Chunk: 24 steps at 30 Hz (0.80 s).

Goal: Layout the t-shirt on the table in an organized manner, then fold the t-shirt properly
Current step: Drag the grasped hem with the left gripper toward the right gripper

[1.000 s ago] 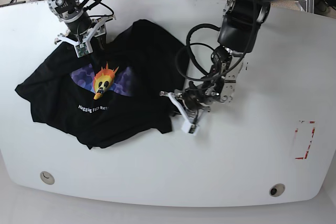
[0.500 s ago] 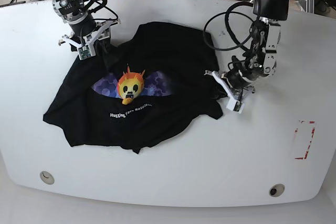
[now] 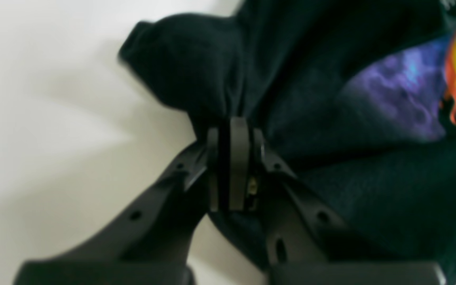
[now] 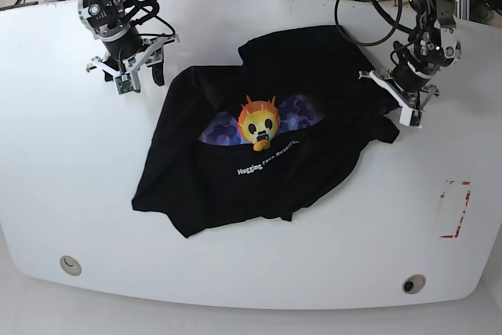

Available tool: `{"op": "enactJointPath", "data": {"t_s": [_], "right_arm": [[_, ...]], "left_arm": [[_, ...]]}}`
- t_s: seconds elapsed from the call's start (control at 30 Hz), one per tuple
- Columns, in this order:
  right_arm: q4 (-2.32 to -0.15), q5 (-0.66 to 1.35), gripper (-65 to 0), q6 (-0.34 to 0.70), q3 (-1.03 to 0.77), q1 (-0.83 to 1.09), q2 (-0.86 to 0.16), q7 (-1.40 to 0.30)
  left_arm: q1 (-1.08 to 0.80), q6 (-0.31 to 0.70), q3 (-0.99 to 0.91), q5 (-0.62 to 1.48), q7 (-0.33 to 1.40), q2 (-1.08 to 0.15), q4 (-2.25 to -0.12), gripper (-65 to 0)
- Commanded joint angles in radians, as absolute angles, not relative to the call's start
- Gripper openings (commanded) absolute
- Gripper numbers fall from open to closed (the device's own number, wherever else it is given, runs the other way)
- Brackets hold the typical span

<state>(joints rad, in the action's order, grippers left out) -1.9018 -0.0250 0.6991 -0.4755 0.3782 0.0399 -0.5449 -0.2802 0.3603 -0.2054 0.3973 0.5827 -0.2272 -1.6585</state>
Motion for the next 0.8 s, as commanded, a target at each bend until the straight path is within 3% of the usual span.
{"op": "enactJointPath", "data": {"t_s": [0.0, 0.37, 0.77], "right_arm": [[-1.923, -0.012, -36.3, 0.698, -0.478, 0.377, 0.036, -0.522], [-2.005, 0.077, -36.5, 0.698, -0.404, 0.414, 0.077, -0.654], [-1.997, 0.249, -36.5, 0.698, -0.401, 0.403, 0.077, -0.723]], "left_arm": [[-0.354, 0.371, -0.228, 0.415, 0.564, -0.232, -1.733, -65.0], [-0.501, 0.372, -0.143, 0.415, 0.564, -0.193, -1.796, -65.0], [-0.522, 0.369, 0.134, 0.415, 0.564, -0.193, -1.84, -65.0]]}}
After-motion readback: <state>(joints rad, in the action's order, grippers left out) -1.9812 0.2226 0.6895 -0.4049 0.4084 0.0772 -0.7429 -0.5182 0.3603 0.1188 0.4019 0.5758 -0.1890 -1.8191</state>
